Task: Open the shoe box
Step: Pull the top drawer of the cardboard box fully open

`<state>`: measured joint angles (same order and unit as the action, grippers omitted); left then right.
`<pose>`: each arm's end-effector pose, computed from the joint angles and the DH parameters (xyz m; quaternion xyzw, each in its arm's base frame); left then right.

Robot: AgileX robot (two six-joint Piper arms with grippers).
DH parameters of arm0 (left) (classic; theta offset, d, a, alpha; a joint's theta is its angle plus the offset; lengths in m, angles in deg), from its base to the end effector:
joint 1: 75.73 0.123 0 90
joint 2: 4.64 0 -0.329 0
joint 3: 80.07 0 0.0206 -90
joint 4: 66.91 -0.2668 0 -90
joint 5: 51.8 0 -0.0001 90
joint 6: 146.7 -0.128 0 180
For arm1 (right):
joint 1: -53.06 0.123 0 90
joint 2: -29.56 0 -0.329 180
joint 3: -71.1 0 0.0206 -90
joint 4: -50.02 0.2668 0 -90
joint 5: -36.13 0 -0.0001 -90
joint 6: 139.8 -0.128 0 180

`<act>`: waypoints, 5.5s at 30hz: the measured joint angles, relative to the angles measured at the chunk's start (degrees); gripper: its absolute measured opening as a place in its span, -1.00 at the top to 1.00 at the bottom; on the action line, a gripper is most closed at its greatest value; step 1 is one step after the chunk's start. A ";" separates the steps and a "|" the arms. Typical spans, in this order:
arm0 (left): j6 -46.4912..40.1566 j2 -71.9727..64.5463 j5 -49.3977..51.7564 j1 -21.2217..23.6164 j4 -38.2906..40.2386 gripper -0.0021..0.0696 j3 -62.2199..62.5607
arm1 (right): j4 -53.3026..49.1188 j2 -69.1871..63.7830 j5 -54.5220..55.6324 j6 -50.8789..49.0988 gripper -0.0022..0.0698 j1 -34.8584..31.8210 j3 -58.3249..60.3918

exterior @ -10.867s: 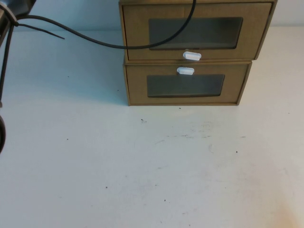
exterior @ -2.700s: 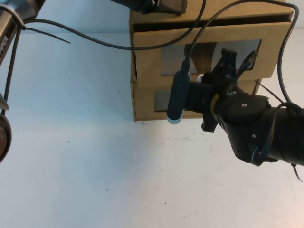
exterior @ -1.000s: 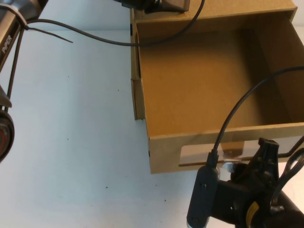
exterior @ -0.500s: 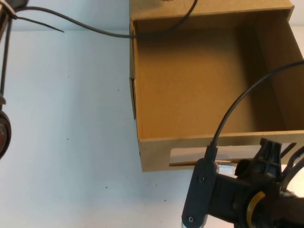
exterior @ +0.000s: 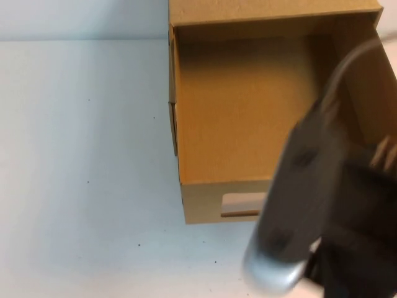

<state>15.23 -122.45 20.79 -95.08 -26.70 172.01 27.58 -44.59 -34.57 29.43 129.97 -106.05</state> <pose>0.3726 -0.2144 0.5749 0.3343 0.7381 -0.3397 0.4776 0.0974 0.2153 0.4202 -0.5231 0.7837 0.0488 0.3314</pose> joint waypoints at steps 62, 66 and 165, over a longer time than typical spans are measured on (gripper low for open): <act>-7.23 94.90 -76.37 0.00 -14.77 0.95 -147.09 | -27.12 32.77 -2.09 -23.08 0.98 0.13 7.98; -7.23 94.90 -77.29 0.00 -14.69 0.95 -150.77 | -26.50 32.77 -2.09 -23.72 0.98 0.13 7.98; -7.13 95.31 -75.88 0.00 -14.08 0.95 -151.88 | 30.80 68.24 50.34 17.26 0.98 -79.20 76.69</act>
<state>8.10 -27.14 -55.09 -95.08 -40.78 20.13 58.37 23.65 15.77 46.69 50.77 -29.36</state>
